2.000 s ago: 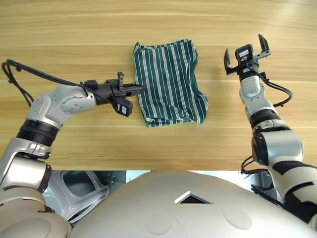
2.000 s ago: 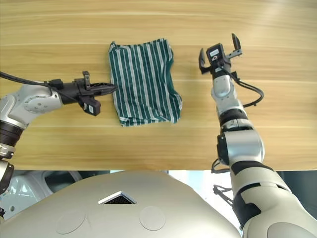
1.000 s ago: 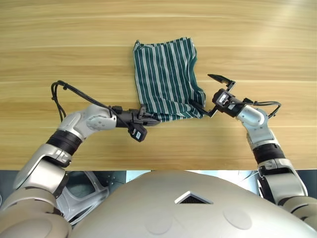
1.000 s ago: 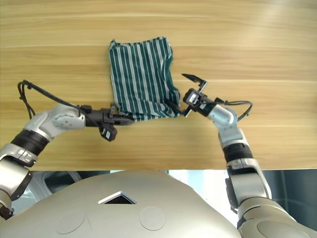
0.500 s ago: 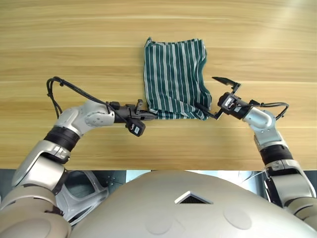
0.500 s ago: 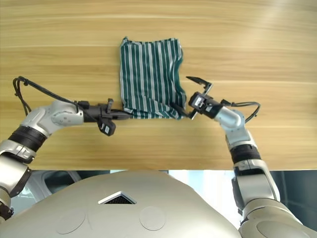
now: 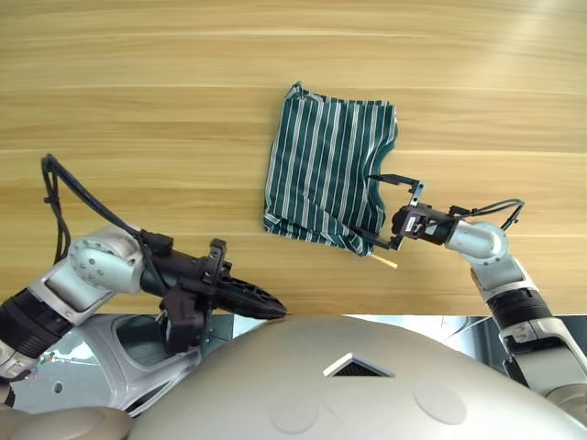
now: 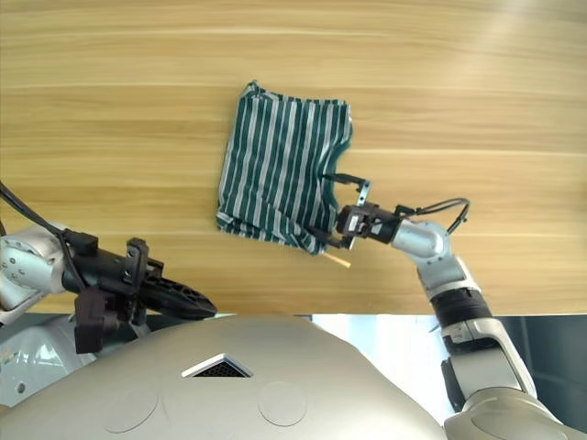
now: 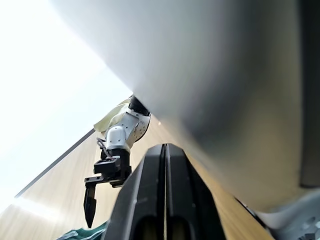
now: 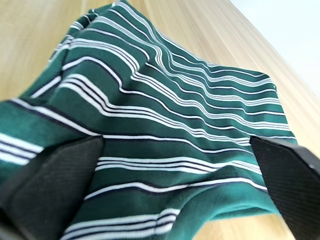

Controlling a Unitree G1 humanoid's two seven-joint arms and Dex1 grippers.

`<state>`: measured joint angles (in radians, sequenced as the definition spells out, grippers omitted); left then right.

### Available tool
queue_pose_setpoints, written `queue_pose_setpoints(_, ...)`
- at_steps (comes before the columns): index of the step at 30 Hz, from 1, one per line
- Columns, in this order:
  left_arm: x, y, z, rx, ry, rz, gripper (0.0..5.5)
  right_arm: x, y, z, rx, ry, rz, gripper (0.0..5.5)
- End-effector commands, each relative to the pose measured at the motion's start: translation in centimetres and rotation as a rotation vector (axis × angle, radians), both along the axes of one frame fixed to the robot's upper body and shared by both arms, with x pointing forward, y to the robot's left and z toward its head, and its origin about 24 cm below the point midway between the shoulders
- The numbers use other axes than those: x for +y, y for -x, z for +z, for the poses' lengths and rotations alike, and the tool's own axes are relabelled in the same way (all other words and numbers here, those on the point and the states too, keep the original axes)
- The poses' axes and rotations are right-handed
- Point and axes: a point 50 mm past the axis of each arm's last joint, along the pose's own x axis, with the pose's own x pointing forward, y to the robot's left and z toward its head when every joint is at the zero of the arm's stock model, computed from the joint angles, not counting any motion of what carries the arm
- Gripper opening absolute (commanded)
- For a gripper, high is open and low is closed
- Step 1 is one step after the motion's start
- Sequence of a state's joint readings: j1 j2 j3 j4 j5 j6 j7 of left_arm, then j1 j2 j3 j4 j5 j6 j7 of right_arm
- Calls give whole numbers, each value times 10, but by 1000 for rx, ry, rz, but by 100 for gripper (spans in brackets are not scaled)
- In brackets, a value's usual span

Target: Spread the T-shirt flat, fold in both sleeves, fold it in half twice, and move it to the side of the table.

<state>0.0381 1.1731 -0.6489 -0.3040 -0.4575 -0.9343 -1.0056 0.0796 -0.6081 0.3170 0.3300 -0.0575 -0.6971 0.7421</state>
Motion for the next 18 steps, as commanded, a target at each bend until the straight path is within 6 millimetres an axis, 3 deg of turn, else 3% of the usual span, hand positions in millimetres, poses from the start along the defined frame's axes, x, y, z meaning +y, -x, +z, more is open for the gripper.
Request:
queue_pose_setpoints(1, 8, -20, -9, -31, -67, 97, 4, -10, 11, -1, 54, 65, 32, 540)
queue_pose_setpoints(6, 17, -47, -19, -95, -134, 232, 4, -17, 8, 31, -23, -14, 33, 540)
queue_pose_setpoints(14, 33, -65, -33, -103, -275, 300, 4, -37, -3, 73, -149, -74, -35, 540)
queue_pose_setpoints(18, 41, -67, -38, -93, -391, 296, 68, -51, -1, 77, -161, -14, -57, 540)
